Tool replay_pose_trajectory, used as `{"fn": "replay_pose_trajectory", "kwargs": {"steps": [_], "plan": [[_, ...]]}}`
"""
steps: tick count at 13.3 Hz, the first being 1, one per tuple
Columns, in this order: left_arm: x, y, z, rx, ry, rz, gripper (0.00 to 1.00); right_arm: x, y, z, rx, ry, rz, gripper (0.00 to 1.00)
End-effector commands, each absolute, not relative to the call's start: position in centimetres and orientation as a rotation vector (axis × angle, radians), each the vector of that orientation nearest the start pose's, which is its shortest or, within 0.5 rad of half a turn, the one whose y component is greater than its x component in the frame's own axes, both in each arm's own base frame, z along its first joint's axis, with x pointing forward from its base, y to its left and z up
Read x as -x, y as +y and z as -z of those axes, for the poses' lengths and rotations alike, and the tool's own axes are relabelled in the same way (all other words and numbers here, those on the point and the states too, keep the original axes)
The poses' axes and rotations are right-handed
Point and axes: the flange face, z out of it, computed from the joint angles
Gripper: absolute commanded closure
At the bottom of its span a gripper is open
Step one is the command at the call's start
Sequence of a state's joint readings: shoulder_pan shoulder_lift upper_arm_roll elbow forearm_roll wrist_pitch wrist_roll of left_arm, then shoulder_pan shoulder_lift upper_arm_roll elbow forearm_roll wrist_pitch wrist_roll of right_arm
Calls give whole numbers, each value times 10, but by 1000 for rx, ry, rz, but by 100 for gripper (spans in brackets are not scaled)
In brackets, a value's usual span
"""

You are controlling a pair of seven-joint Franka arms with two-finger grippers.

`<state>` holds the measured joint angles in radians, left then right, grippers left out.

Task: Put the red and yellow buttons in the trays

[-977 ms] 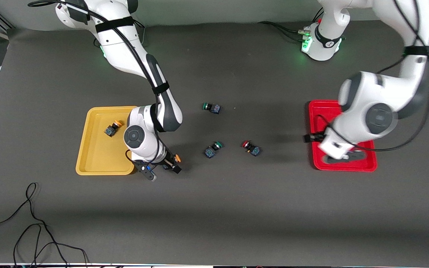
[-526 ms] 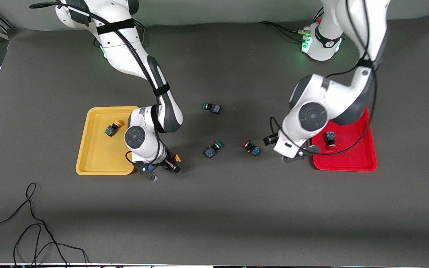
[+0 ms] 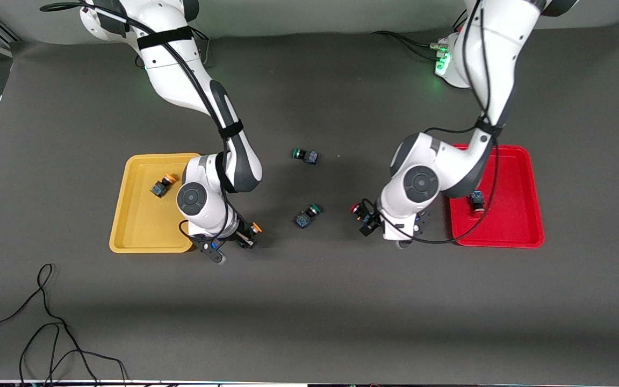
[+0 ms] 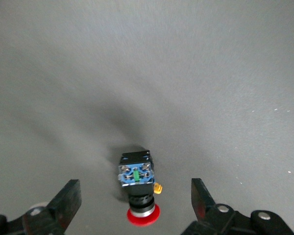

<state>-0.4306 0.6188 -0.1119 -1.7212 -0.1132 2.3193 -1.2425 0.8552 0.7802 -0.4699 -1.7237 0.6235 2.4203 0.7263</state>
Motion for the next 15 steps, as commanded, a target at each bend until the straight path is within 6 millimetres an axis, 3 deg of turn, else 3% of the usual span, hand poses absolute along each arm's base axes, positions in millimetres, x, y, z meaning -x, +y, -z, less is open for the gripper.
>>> {"fn": "replay_pose_trajectory", "kwargs": {"steps": [1,4,6,7,9,11,13,15], "plan": [[-577,-351,-205,2939,-1278,-198,0,-618,274,-210,2846,955,-92,76],[-567,-356,-182,2924,-1204,-191,3,-635,200,-275,2873,763,-186,76],[-566,-358,-186,2920,-1195,-201,51,-635,137,-295,2912,656,-263,76],[-567,-358,-189,2924,-1192,-197,67,-629,112,-295,2919,609,-290,76],[-567,-359,-190,2923,-1188,-196,85,-610,78,-276,2926,578,-341,76],[-572,-362,-200,2919,-1137,-198,90,-592,60,-250,2935,630,-350,76],[-582,-360,-232,2910,-956,-246,91,-573,37,-222,2962,579,-298,76],[-591,-345,-285,2948,-705,-349,91,-563,29,-205,2930,565,-252,76]]}}
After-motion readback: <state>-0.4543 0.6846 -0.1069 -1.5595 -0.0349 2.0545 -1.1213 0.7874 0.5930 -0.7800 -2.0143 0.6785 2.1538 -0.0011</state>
